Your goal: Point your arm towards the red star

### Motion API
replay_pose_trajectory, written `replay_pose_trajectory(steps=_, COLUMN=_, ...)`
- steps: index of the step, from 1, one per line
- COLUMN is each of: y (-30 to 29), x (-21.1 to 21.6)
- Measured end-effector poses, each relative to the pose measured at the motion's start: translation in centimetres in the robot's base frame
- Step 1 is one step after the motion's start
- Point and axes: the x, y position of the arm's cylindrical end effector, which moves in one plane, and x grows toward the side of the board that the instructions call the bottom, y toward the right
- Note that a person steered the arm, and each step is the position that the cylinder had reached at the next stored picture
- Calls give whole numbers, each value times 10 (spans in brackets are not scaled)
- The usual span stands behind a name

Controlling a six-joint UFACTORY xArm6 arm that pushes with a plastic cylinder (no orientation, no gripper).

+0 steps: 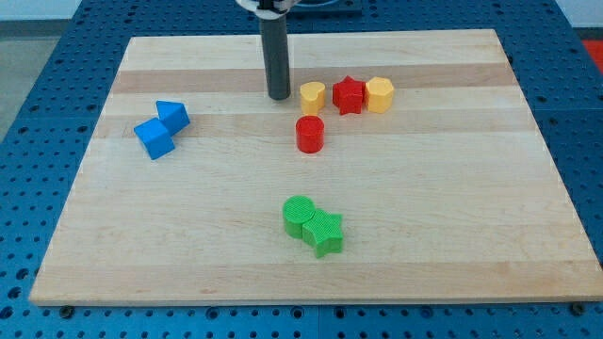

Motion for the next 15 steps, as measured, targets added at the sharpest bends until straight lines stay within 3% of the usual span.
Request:
replay_pose_trajectory(steps=2, y=7, x=42)
replay_pose_trajectory(steps=5, y=38, x=40)
replay_pose_trajectory(steps=12, y=41, x=30)
replay_pose_trajectory(steps=15, y=0, x=30)
